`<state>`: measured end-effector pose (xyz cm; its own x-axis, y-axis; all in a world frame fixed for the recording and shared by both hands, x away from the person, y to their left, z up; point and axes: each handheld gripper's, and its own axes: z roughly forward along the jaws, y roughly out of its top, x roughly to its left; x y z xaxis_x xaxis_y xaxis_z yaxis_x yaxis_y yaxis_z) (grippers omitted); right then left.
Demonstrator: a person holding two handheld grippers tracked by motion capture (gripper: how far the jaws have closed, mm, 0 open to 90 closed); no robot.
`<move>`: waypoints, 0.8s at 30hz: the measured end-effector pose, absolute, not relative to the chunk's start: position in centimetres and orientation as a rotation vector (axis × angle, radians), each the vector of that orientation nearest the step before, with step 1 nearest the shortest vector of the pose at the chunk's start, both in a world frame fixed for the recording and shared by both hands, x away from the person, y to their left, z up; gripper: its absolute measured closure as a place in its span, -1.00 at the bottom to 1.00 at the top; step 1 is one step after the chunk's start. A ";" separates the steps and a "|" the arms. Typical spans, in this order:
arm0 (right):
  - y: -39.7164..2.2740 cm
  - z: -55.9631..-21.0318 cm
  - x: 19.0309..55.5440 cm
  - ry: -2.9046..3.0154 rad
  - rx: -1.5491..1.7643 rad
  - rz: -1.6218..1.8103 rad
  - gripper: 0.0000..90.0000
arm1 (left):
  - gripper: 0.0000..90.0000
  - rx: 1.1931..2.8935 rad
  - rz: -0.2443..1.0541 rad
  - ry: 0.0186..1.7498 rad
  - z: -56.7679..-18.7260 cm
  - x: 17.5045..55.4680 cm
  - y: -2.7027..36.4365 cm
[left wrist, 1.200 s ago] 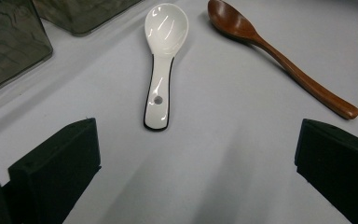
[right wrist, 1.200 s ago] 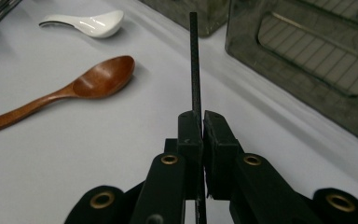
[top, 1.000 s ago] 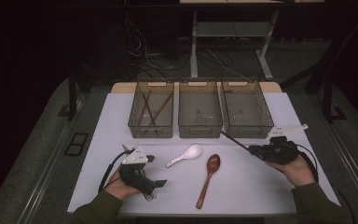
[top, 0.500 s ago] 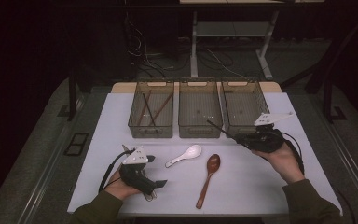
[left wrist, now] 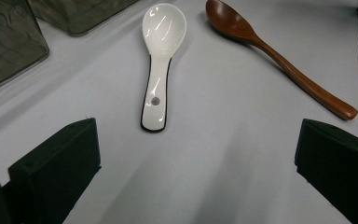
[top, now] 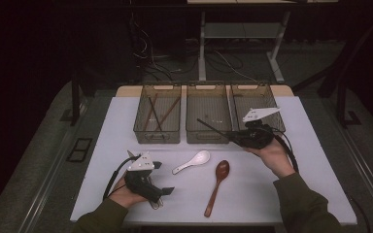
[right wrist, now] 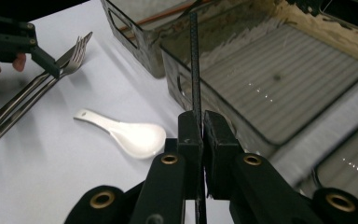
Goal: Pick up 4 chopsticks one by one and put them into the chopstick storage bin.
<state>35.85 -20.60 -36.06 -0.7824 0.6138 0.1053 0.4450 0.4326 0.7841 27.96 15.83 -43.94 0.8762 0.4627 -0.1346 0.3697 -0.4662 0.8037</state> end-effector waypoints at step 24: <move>-10.8 -34.2 42.4 2.495 0.926 1.253 0.90 | -1.00 2.101 0.115 0.598 -44.0 27.9 15.7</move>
